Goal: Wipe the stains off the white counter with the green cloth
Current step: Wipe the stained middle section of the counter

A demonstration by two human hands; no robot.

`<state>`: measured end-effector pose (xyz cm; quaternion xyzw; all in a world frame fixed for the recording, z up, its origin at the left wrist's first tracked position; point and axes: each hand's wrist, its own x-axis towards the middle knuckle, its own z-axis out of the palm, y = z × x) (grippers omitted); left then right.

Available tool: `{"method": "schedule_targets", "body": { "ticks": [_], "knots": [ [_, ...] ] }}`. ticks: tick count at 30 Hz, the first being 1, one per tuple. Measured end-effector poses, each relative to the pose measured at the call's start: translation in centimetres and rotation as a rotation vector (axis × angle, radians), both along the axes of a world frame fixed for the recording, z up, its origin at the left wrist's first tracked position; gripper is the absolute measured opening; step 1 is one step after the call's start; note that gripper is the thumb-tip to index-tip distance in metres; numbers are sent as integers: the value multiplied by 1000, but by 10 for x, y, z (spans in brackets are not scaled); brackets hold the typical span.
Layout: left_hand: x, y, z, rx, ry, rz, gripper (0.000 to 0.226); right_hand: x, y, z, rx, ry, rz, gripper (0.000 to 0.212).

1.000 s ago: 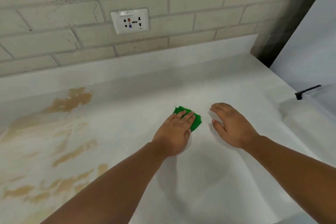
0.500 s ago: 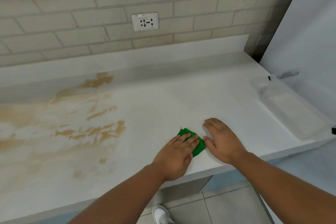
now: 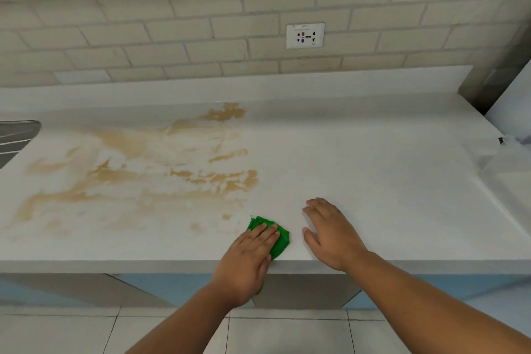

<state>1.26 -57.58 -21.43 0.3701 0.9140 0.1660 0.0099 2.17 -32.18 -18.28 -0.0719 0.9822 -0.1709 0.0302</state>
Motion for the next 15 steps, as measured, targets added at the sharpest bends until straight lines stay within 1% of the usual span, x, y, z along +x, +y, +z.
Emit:
{"method": "schedule_targets", "body": {
  "ticks": [3,7,12,15],
  "knots": [
    [4,-46,-3,15,-1,98,49,-12,-24,4,13,-10,39,80],
    [3,-104,-1,12,5,234,48,-26,-51,5,36,-7,50,68],
    [-12,-165,3,-11,-5,377,50,-42,-71,3,99,-14,20,73],
    [-26,-187,4,-34,-14,462,55,-46,-77,0,132,-10,-9,78]
  ]
}}
